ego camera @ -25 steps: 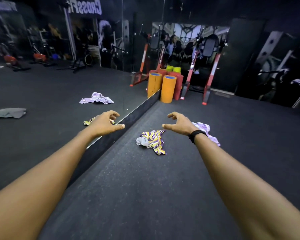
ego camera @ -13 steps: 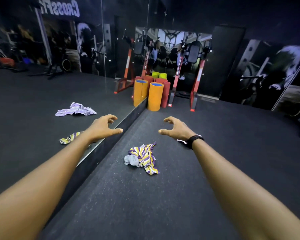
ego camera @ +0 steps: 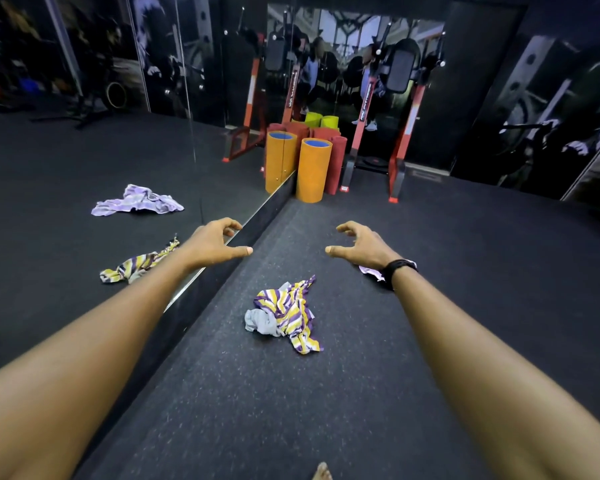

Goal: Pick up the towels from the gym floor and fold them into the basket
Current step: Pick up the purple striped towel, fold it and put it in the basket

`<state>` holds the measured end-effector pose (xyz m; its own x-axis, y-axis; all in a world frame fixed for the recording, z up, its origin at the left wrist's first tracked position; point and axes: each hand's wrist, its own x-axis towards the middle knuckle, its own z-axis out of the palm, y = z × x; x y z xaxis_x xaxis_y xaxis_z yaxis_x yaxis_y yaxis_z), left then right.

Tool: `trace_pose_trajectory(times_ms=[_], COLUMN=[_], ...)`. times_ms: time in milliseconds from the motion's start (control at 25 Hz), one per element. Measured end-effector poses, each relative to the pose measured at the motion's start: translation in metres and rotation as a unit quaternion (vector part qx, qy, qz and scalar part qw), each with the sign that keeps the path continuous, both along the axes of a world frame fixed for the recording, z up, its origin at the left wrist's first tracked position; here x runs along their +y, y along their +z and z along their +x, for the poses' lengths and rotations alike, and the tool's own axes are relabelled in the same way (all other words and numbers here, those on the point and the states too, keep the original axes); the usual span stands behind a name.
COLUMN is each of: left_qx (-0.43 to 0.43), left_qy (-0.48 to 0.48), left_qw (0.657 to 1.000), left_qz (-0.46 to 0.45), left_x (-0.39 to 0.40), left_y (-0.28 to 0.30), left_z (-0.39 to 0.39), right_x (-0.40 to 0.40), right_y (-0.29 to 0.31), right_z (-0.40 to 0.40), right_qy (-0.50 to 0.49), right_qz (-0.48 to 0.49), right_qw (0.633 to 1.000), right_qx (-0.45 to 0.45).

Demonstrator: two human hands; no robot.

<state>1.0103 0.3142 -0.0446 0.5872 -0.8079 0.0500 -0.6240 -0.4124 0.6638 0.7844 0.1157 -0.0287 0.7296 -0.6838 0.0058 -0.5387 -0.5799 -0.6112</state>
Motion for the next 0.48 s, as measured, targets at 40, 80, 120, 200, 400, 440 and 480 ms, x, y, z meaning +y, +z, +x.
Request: trace_pose_trajectory(times_ms=[40, 80, 120, 200, 400, 440, 480], left_qx=[0.000, 0.000, 0.001, 0.009, 0.032, 0.034, 0.038], left_qy=[0.001, 0.004, 0.009, 0.015, 0.034, 0.036, 0.038], left_qw=[1.000, 1.000, 1.000, 1.000, 0.999, 0.998, 0.998], left_qz=[0.005, 0.007, 0.006, 0.012, 0.026, 0.031, 0.037], left_x=[-0.021, -0.044, -0.066, -0.108, -0.220, -0.238, -0.256], left_y=[-0.005, -0.009, -0.012, -0.018, -0.031, -0.035, -0.040], left_z=[0.011, 0.023, 0.034, 0.051, 0.100, 0.110, 0.122], right_x=[-0.022, -0.046, -0.070, -0.112, -0.232, -0.254, -0.273], right_y=[-0.006, -0.012, -0.017, -0.027, -0.045, -0.049, -0.054], right_z=[0.015, 0.030, 0.045, 0.070, 0.129, 0.141, 0.152], right_qy=[0.007, 0.013, 0.018, 0.027, 0.057, 0.056, 0.054], right_qz=[0.002, 0.002, 0.001, 0.009, 0.023, 0.031, 0.037], right_qw=[1.000, 1.000, 1.000, 1.000, 0.997, 0.996, 0.996], right_qx=[0.001, 0.004, 0.005, 0.008, 0.056, 0.059, 0.061])
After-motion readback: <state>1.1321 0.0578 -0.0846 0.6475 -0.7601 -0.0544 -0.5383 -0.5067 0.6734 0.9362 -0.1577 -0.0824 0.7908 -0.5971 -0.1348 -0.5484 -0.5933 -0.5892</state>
